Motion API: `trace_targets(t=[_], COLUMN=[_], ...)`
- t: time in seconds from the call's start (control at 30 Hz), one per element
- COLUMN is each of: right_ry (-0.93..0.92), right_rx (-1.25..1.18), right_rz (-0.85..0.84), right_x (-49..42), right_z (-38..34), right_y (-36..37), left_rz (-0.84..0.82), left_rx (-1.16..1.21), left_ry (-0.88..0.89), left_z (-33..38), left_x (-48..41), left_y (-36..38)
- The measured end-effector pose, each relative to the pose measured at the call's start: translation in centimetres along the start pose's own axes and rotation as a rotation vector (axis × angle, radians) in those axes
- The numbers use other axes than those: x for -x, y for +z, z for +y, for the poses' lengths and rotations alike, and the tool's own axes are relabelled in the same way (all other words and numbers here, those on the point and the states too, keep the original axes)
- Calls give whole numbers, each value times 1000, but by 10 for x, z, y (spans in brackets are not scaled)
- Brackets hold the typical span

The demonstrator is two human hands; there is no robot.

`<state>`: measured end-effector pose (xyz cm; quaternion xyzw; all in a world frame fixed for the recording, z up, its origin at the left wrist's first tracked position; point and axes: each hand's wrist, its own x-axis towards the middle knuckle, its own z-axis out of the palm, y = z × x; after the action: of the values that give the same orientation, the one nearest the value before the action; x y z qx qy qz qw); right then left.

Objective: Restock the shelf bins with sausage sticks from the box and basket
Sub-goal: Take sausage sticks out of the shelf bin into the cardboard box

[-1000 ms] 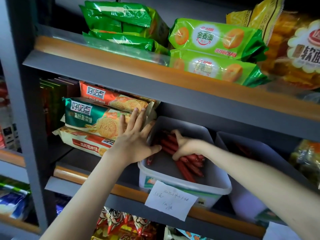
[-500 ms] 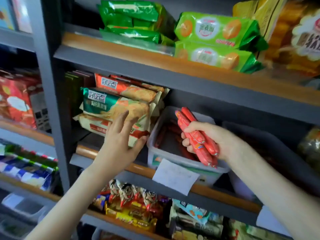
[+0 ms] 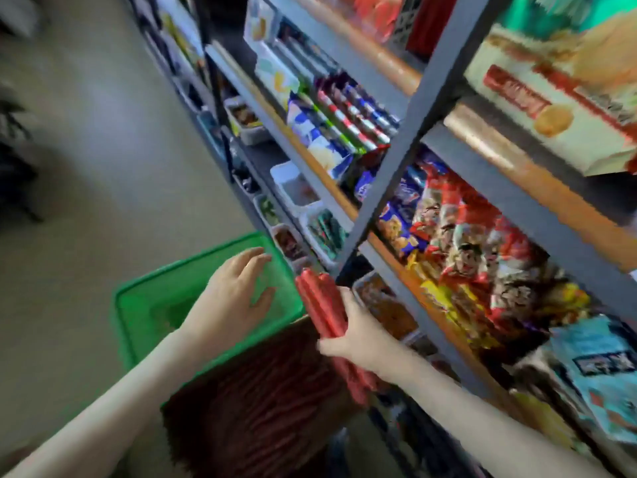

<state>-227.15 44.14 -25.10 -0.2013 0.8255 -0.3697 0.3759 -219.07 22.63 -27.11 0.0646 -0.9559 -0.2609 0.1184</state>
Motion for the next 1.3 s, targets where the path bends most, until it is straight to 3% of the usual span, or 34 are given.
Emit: trace_targets(t=[0.03,0.13,0.27,0.4,0.5,0.67,0.97,1.13,1.3], right_ry=[15,34,-137,-139,-223,-386,-581,-498,-239], right_rx=[64,353,774,967,964,713,728,700,647], right_rz=[6,-208,-490,-453,-325,-77,731,1024,1159], right_x=[-19,-75,-114,-128,-123,-66,124,218,259], right_z=[20,95,171,193,165,61,-70,-68,-44], right_y=[14,73,128,162,156,72,-126,-194,-246], left_rz=[-37,-111,-224,-352,-398,-273,92,166,177], left_rx=[-14,-86,-142,-251,-288,-252,1,111,112], left_ry=[-44,-184,-291,-364,-381,-207,450,760,810], left_z=[-14,-66,-104,-115,-102,-47,159,263,327], left_x=[14,68,120,140,130,58,-105,-137,-178], left_y=[8,44,88,111,107,67,-31,-50,-46])
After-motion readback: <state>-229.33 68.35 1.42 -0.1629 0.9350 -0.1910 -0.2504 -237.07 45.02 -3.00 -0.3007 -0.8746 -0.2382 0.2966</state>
